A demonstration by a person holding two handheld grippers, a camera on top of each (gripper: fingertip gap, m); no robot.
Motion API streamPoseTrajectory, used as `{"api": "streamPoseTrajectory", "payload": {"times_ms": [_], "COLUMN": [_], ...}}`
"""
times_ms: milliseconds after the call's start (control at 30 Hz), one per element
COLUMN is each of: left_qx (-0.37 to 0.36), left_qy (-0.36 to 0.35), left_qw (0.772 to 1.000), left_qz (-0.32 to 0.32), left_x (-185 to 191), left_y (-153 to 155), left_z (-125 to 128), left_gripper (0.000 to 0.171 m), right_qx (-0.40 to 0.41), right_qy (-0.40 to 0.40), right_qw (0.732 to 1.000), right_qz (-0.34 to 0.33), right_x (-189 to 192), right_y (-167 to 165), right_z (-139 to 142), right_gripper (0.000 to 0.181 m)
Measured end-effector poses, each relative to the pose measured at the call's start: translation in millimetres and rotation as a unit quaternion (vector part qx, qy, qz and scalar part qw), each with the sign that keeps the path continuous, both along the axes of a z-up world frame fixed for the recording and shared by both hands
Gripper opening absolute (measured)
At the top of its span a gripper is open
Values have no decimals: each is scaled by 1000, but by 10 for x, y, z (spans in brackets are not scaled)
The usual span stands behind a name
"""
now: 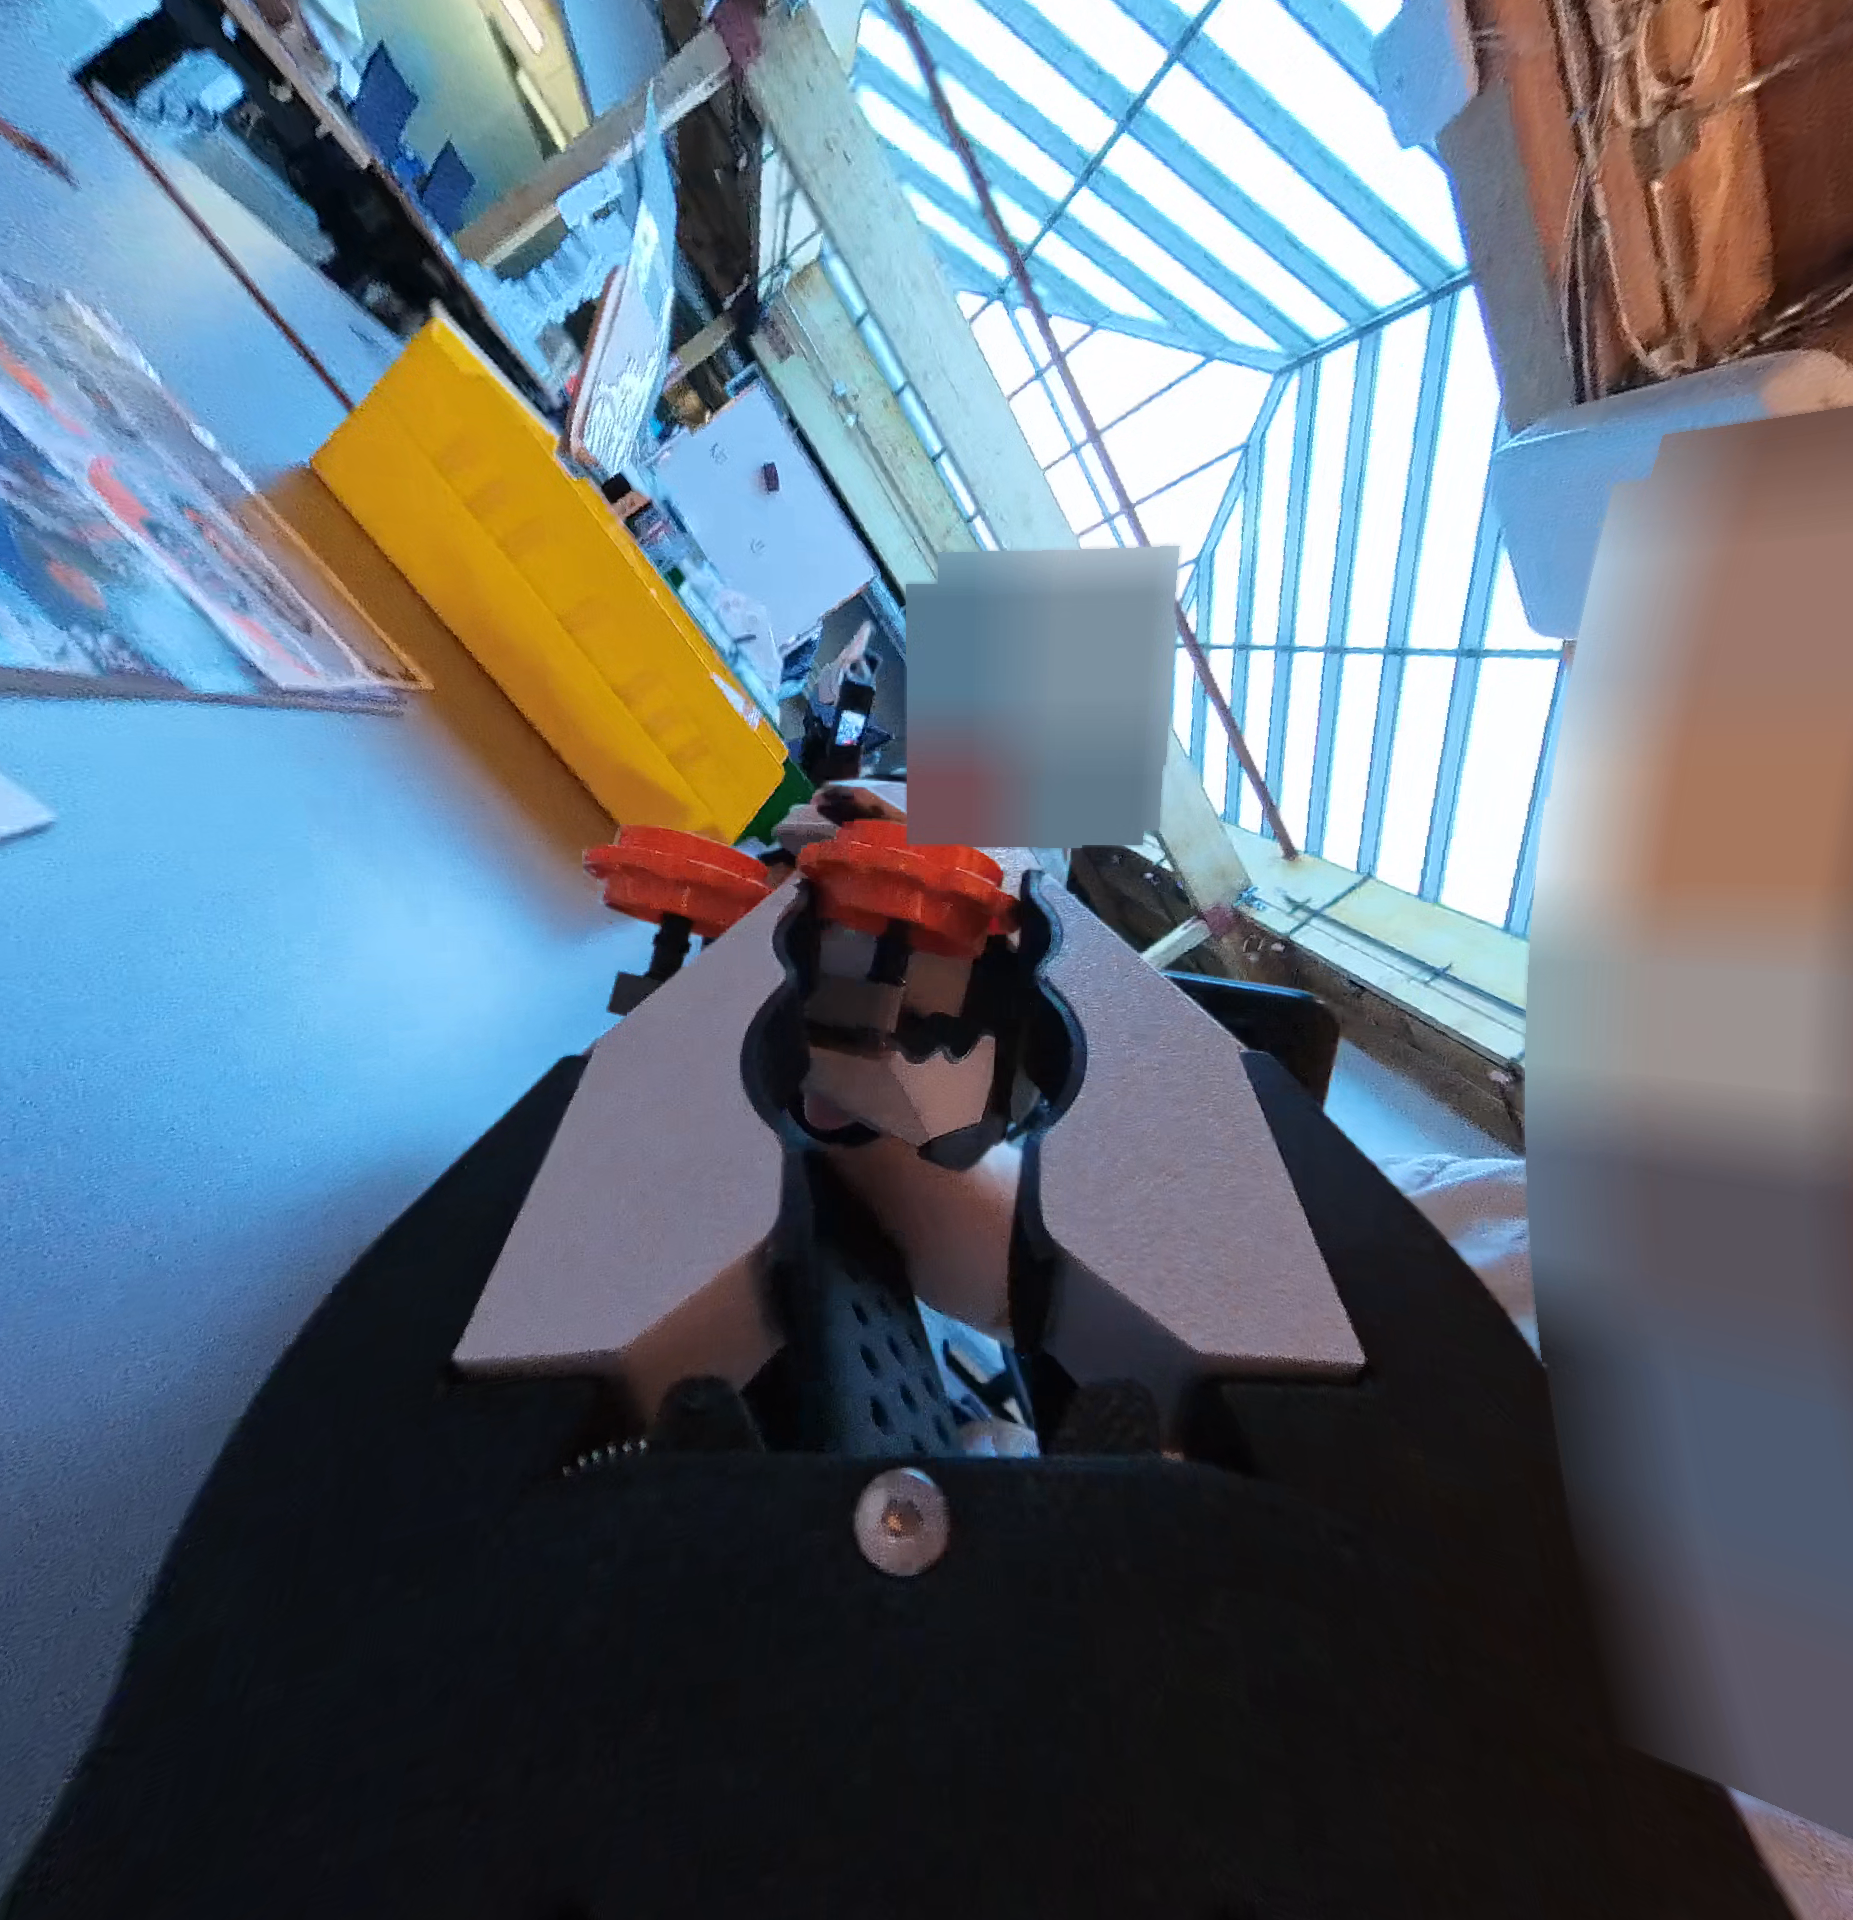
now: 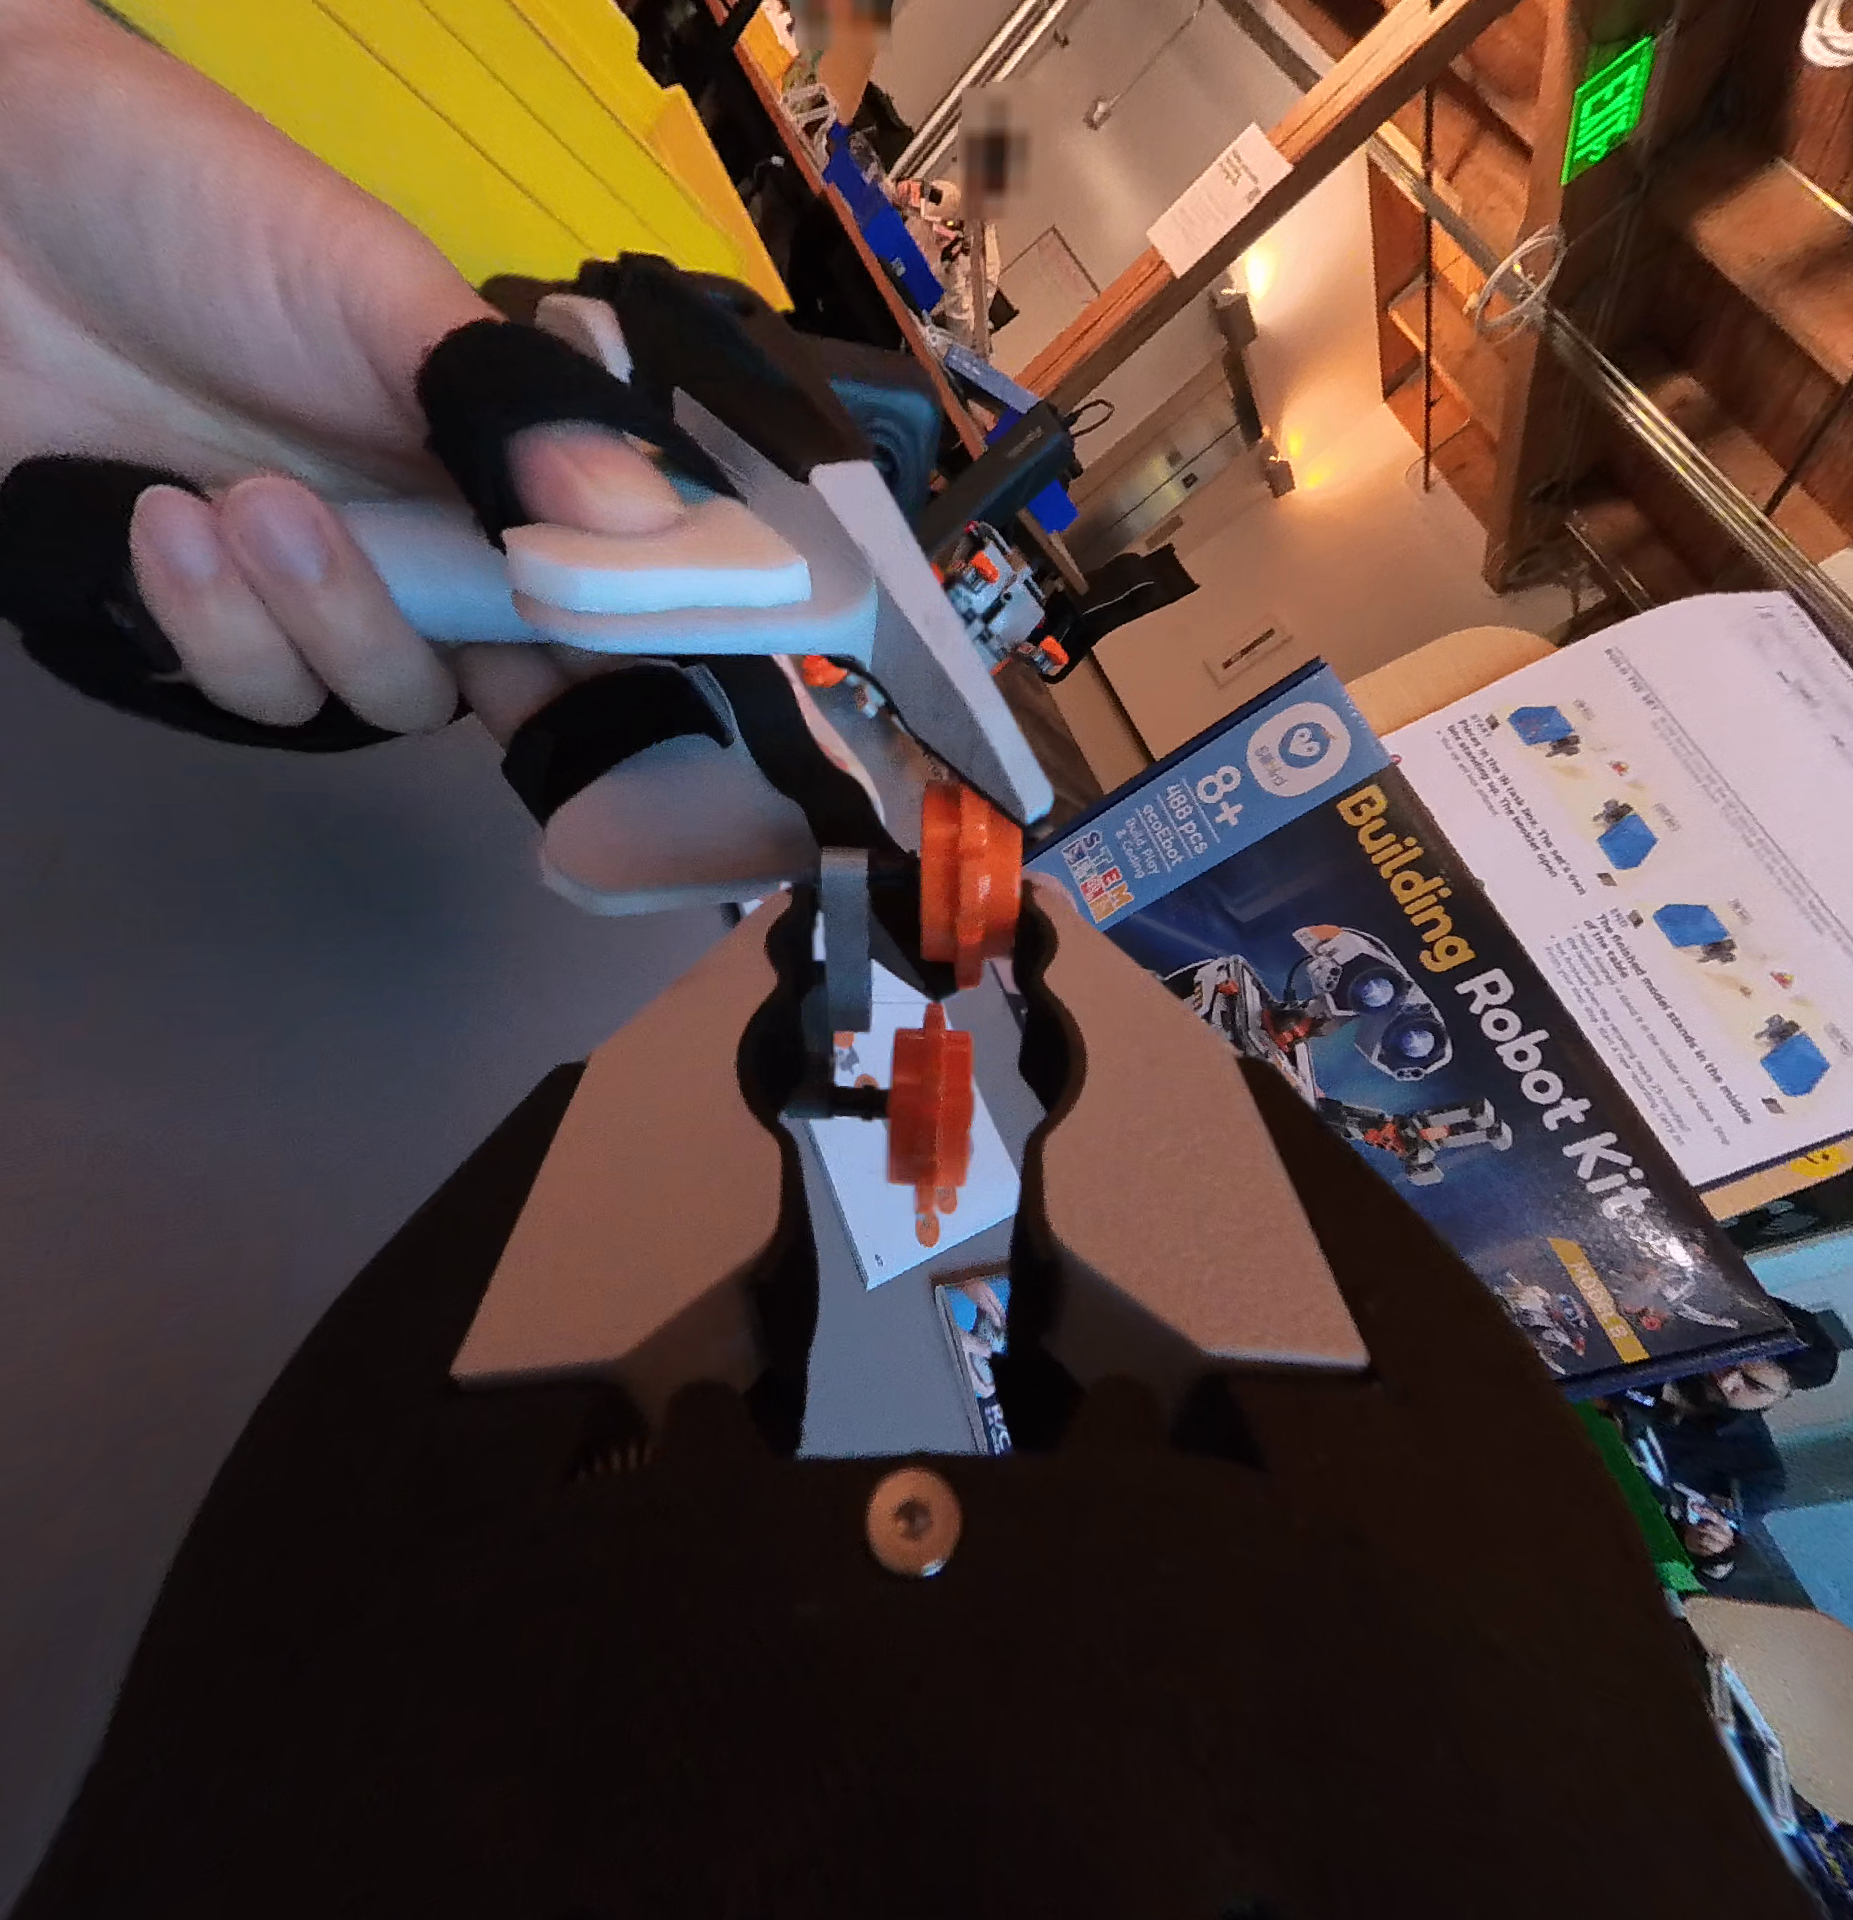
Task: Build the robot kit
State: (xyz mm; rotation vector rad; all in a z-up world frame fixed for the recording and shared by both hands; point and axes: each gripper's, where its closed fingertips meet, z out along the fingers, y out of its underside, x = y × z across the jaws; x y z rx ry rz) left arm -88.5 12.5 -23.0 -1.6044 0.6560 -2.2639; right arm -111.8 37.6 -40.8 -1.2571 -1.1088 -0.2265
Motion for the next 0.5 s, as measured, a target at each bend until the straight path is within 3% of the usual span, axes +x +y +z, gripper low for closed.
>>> {"api": "streamPoseTrajectory", "payload": {"times_ms": [100, 200, 500], "left_qx": [0, 17, 38], "left_qy": [-27, -34, -45], "left_qw": [1000, 999, 998], "left_qz": [3, 7, 13], "left_x": [-14, -6, -2], "left_y": [-11, -44, -83], "left_z": [85, 101, 131], "left_gripper": [35, 35, 35], "right_qx": [5, 23, 78], "right_qy": [22, 31, -31], "right_qw": [1000, 999, 996], "right_qz": [3, -12, -38], "right_x": [-38, -34, -34], "right_y": [-27, -22, -56], "right_z": [60, 119, 165], "right_gripper": [46, 39, 39]}}
